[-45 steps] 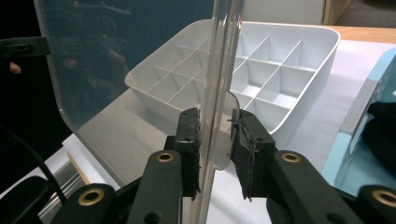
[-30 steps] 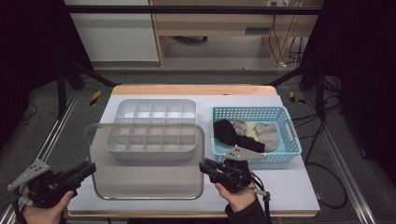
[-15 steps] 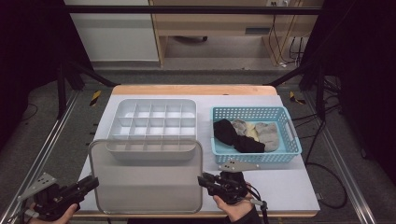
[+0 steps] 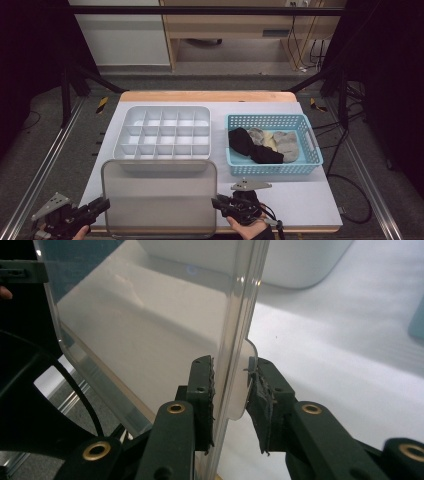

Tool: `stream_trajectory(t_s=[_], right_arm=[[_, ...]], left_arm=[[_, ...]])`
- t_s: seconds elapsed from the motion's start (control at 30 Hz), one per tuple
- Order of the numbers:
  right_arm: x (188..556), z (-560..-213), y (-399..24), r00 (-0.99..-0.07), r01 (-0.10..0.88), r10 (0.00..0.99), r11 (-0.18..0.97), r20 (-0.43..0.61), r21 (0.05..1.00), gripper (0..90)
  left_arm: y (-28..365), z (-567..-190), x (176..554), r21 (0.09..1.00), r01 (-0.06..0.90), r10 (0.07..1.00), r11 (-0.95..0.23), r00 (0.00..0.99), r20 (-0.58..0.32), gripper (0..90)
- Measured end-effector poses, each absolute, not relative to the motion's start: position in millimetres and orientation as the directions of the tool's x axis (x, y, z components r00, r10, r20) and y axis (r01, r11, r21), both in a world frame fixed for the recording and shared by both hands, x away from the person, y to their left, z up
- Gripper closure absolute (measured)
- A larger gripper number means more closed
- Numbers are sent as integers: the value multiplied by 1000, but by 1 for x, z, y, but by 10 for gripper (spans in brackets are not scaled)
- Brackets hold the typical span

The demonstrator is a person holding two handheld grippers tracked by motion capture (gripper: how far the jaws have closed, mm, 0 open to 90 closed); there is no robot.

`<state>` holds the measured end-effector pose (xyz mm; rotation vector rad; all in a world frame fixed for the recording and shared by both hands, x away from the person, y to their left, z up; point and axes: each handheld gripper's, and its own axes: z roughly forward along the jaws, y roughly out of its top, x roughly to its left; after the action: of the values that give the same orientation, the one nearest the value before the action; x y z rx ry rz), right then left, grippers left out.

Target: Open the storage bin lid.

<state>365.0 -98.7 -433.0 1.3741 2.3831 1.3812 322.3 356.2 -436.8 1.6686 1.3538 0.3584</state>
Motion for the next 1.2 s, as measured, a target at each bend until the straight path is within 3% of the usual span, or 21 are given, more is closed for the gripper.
stream_trajectory(t_s=[0.83, 1.2], right_arm=[[371, -460, -94, -574, 716, 723, 216, 385, 664, 694], [372, -470, -91, -568, 730, 725, 225, 389, 645, 640]], left_arm=[[353, -458, 330, 711, 703, 902, -6, 310, -300, 647], [352, -464, 331, 685, 728, 911, -23, 298, -286, 632]])
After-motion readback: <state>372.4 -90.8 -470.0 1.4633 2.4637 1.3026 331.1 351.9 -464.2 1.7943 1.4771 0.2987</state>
